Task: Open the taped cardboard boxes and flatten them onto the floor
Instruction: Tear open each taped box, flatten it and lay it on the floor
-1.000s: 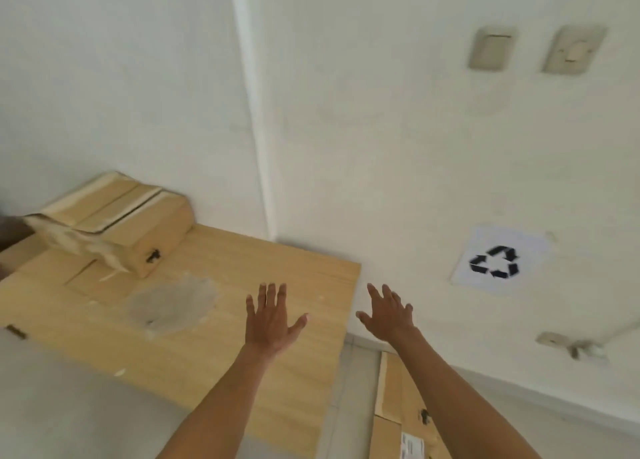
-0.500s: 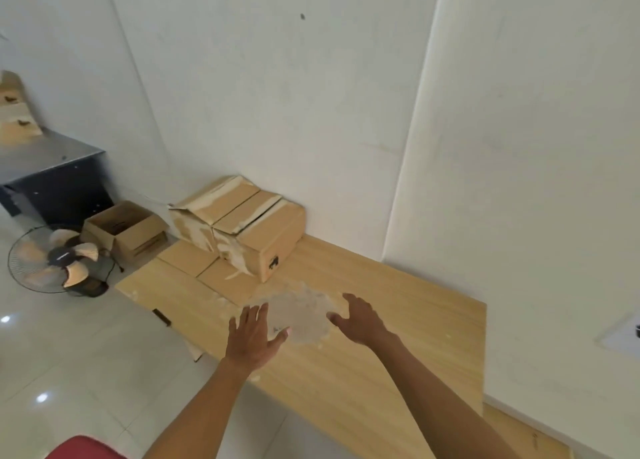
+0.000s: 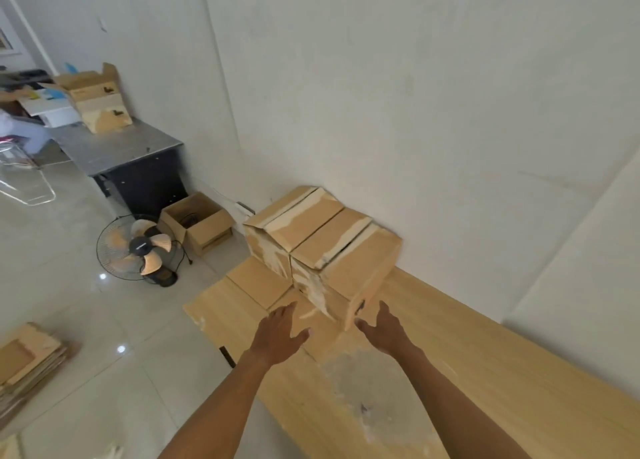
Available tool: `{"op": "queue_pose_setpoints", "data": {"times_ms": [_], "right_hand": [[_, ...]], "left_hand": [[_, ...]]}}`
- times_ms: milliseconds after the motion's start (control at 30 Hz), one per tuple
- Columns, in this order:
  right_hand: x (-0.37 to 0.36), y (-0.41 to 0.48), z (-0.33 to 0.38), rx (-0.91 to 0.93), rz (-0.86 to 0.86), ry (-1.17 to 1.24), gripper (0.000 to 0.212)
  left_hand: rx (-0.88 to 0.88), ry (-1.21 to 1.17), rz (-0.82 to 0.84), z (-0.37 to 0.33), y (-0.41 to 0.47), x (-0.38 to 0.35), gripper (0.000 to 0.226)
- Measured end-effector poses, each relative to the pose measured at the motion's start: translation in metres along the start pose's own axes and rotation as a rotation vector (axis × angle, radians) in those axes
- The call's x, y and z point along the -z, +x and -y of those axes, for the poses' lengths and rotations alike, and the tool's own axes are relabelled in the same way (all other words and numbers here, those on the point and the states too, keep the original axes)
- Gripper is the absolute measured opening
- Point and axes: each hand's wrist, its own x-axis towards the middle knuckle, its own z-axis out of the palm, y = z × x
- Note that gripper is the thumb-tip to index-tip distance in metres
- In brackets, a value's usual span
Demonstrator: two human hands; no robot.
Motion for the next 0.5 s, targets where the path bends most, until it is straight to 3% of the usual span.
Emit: {"op": "queue_pose_setpoints", "data": {"times_ms": [167,300,500], "right_hand": [[-0.013,0.066,0.036,-0.071,-0.078,0.084,0.101],[-0.013,0.107,0.053,-0.195,-0.182,0.176,0.118],[-0.024,0.147,0.059,-0.414,-0.332,0.43,0.128]], "left_hand": [[-0.007,-0.006,-0.002,0.03,0.073,0.041,0.083],[-0.057,-0.002,0.034,0.033,0.136,0.059,0.08],[-0.222,0.07,0.11,0.033,0.22,0.079,0.067]]}}
